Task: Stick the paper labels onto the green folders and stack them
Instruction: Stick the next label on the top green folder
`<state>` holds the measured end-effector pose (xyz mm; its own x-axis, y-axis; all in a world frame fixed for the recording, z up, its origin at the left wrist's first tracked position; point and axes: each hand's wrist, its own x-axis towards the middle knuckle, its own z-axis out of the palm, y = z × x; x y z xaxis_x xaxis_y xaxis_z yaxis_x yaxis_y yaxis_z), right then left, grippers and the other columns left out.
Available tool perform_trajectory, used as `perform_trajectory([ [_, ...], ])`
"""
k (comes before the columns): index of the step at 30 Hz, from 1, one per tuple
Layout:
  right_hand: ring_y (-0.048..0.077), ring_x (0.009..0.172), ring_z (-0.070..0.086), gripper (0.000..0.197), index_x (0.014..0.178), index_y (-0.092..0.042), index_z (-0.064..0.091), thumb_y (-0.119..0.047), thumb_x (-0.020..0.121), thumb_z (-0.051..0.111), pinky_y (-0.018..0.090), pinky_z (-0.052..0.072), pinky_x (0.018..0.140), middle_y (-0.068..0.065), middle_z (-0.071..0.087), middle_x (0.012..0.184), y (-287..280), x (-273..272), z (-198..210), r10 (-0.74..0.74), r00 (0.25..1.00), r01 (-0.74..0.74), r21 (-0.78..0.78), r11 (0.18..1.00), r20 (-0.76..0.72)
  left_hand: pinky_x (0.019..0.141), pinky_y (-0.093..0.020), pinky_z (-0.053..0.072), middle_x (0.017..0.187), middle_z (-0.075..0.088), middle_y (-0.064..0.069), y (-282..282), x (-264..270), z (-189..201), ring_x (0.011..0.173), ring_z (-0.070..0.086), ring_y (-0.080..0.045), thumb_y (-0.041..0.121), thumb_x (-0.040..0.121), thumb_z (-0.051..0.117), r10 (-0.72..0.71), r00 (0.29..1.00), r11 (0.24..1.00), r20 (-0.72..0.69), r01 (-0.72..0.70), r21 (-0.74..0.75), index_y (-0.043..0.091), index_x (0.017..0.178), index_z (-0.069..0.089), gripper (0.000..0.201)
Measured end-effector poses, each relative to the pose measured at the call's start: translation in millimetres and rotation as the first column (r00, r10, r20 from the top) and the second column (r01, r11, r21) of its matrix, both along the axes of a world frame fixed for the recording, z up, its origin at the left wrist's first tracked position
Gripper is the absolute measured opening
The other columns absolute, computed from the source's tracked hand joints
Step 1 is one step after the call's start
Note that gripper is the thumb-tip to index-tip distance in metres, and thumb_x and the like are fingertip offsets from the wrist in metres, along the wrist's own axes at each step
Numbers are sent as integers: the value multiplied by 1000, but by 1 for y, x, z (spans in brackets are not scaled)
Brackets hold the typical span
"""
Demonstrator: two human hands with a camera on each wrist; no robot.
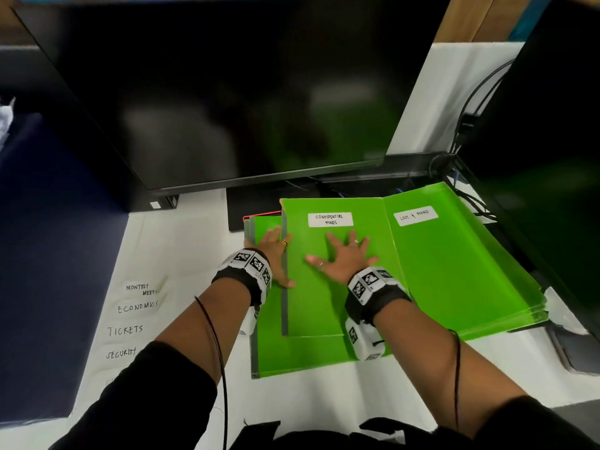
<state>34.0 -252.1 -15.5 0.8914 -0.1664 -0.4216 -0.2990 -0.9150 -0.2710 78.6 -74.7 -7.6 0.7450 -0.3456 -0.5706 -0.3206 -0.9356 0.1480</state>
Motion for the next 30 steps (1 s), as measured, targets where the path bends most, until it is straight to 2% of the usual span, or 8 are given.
perform_trajectory([
  [3, 46, 138, -24, 110, 147, -44, -6, -84, 62, 52, 79, 1, 97, 9, -28, 154, 10, -3, -9, 50, 991, -62, -94, 994, -121, 112, -63, -3, 157, -20, -6, 2, 0, -6, 146, -13, -22, 47, 59, 84, -47, 999, 994, 9, 46, 95, 26, 150, -11, 133],
  [11, 49, 139, -16, 119, 148, -40, -9, -39, 69, 80, 74, 17, 103, 17, -23, 154, -42, 24, -2, -32, 963, -42, -267, 963, -267, 108, -59, -15, 154, -26, -8, 4, -1, -16, 145, -16, -25, 56, 50, 84, -120, 990, 972, 67, 104, 210, 23, 147, -23, 148],
  [14, 43, 143, -7, 95, 152, -25, 2, -27, 83, 67, 63, 14, 112, 20, -13, 156, -53, 27, 9, -80, 981, 26, -285, 958, -179, 108, -58, -16, 155, -24, -9, 3, 0, -18, 145, -15, -26, 58, 48, 84, -123, 989, 967, 81, 101, 232, 22, 147, -21, 149],
  [17, 39, 144, -7, 81, 152, -25, 7, -44, 89, 55, 50, -1, 117, 20, -11, 156, -40, 27, 14, 11, 999, -17, -146, 989, -41, 108, -57, -16, 155, -23, -10, 1, 0, -19, 145, -14, -27, 60, 47, 83, -125, 988, 965, 92, 99, 242, 22, 148, -20, 150],
  [19, 40, 144, -6, 74, 151, -30, 7, -49, 91, 48, 58, 3, 116, 20, -8, 156, -31, 25, 1, 36, 998, -42, -139, 989, -42, 108, -58, -16, 155, -22, -11, 2, 1, -19, 145, -13, -28, 61, 46, 83, -128, 986, 964, 104, 99, 249, 22, 148, -20, 150],
  [23, 39, 145, -3, 69, 148, -37, 17, -15, 93, 52, 71, 16, 106, 9, -1, 158, -44, 16, -6, -65, 997, 59, -117, 991, -43, 105, -64, -14, 156, -22, -8, 4, -1, -15, 146, -13, -26, 61, 47, 83, -118, 989, 965, 86, 94, 245, 24, 148, -20, 148],
  [27, 33, 146, 7, 71, 149, -25, 23, -52, 89, 52, 51, 6, 118, 17, 16, 156, -75, 12, 0, -16, 1000, 14, -143, 990, -11, 103, -67, -16, 156, -22, -9, 4, 0, -19, 146, -13, -26, 63, 45, 82, -118, 987, 966, 111, 88, 244, 25, 148, -20, 149],
  [30, 31, 145, 13, 70, 149, -22, 24, -47, 90, 54, 47, 12, 119, 20, 19, 154, -92, 7, 8, -55, 998, 55, -167, 984, 10, 100, -68, -18, 156, -21, -9, 7, 0, -23, 146, -13, -26, 64, 42, 82, -121, 984, 969, 127, 89, 231, 25, 148, -18, 151],
])
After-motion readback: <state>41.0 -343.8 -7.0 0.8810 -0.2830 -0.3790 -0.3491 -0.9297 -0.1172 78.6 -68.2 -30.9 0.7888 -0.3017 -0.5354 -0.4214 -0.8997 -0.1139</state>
